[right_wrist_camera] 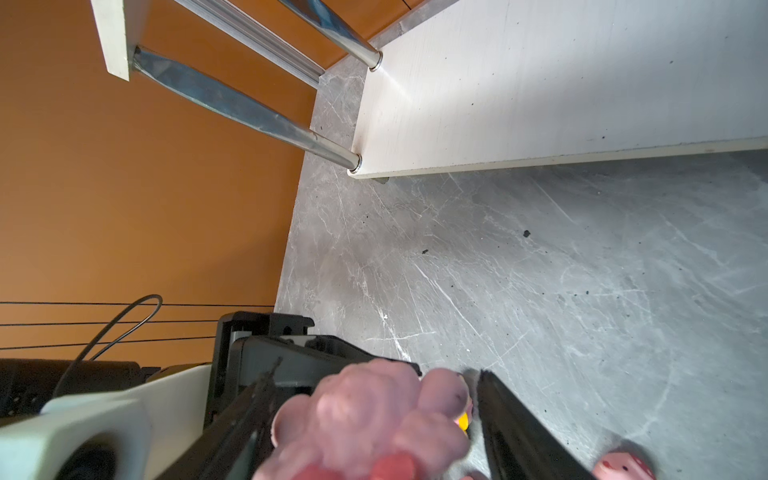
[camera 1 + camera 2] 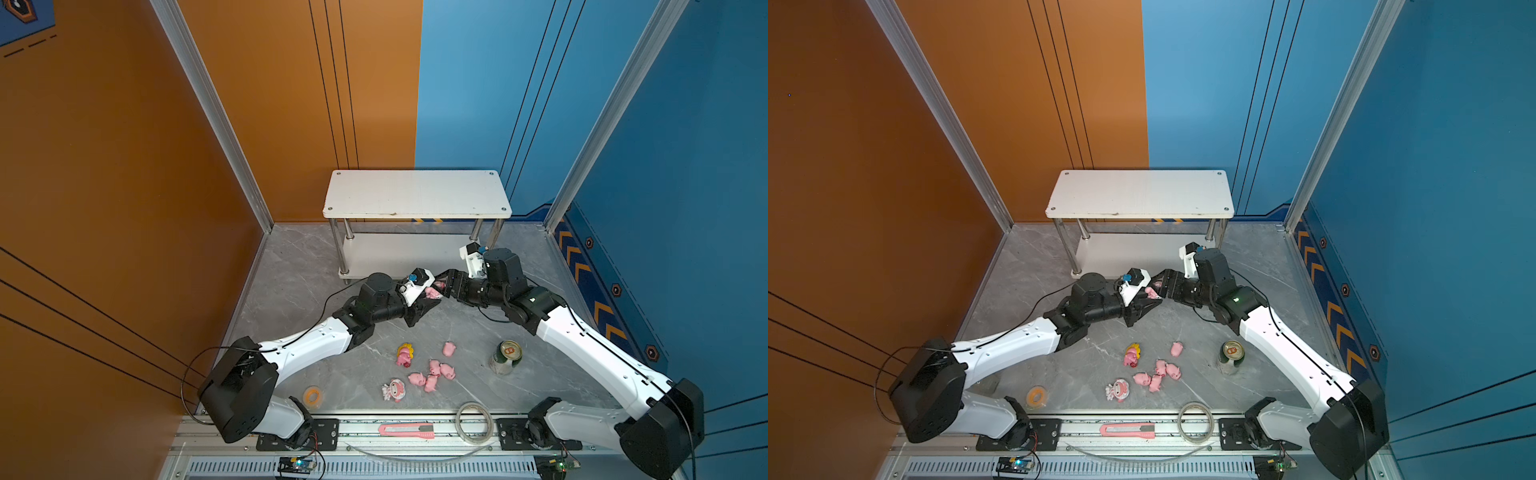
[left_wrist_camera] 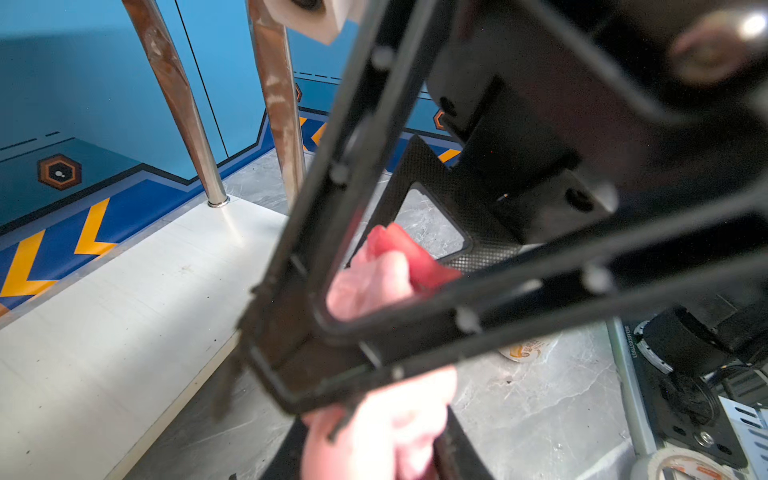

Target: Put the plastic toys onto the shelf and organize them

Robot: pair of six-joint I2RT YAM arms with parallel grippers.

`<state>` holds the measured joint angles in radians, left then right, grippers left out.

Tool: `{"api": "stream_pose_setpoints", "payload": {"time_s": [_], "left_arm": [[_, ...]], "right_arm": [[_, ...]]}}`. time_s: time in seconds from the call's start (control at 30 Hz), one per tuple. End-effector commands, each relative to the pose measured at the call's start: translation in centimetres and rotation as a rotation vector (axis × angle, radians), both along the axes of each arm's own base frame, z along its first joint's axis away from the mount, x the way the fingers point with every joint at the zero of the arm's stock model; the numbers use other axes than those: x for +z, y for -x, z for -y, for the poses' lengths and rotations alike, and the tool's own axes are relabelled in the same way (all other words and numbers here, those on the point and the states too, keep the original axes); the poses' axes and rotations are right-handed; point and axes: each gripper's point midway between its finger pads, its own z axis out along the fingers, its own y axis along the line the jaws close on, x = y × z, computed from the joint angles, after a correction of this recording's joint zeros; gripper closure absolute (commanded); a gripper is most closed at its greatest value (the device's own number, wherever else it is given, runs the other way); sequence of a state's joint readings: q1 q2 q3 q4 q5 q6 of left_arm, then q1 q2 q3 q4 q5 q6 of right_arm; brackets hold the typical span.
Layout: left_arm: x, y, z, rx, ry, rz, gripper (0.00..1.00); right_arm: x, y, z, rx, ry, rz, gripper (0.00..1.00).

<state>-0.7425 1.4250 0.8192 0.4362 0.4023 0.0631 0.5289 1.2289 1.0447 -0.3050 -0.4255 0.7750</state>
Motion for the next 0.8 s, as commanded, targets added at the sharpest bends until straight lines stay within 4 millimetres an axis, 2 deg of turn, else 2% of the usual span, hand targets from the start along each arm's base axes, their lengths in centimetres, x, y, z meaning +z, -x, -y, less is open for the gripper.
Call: {"api": "stream_pose_setpoints", "payload": {"time_s": [0.0, 0.13, 0.37, 0.43, 0.5, 0.57, 0.63, 0.77], "left_arm": [[1.5, 0.8, 0.5, -0.053, 0.046, 0.018, 1.0], [1.3, 0.9, 0.7, -0.062, 0.049, 0.003, 0.99], [1.2, 0.5, 0.7, -0.052, 0.061, -0.012, 0.96], [1.2, 0.4, 0.7, -0.048, 0.066, -0.018, 0.84], [1.1, 0.3, 0.7, -0.049, 0.066, -0.029, 0.81], [1.0, 0.3, 0.7, -0.048, 0.067, -0.036, 0.71], [0.7, 0.1, 0.7, -0.04, 0.064, -0.045, 0.43], [0.1, -0.3, 0.5, -0.017, 0.059, -0.057, 0.36]], "right_arm": [[0.8, -0.3, -0.5, 0.028, -0.013, 0.023, 0.32], [0.9, -0.2, -0.8, 0.039, -0.011, 0.032, 0.52], [0.7, -0.1, -0.8, 0.025, 0.03, 0.045, 0.67], [0.7, -0.3, -0.6, 0.011, 0.049, 0.056, 0.7], [0.6, -0.4, -0.2, -0.011, 0.077, 0.062, 0.71], [0.6, -0.6, 0.2, -0.045, 0.111, 0.076, 0.73], [0.5, -0.9, 0.8, -0.083, 0.146, 0.087, 0.73], [-0.2, -1.9, 2.6, -0.177, 0.233, 0.09, 0.75]]}}
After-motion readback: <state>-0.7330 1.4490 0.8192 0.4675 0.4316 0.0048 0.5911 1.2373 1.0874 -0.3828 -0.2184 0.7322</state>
